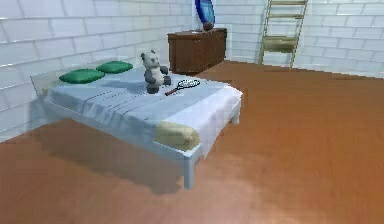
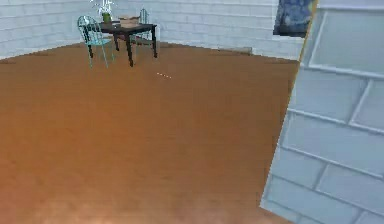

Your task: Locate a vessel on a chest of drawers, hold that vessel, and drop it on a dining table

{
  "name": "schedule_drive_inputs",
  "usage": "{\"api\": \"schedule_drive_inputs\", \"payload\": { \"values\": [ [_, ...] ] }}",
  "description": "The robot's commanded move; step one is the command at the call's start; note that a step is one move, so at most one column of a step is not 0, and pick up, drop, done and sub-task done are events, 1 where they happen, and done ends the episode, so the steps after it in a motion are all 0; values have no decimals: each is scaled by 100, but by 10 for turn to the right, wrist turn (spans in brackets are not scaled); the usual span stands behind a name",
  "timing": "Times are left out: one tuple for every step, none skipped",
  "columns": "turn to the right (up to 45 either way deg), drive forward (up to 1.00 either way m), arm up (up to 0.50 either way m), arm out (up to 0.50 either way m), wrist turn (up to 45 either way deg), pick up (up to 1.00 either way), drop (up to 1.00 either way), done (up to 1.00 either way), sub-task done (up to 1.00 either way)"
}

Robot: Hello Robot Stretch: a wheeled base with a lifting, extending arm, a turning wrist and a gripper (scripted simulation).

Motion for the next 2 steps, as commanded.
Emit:
{"api": "schedule_drive_inputs", "payload": {
  "values": [
    [270, 0, 0, 0, 0, 0, 0, 0, 0],
    [0, 100, 0, 0, 0, 0, 0, 0, 0]
  ]
}}
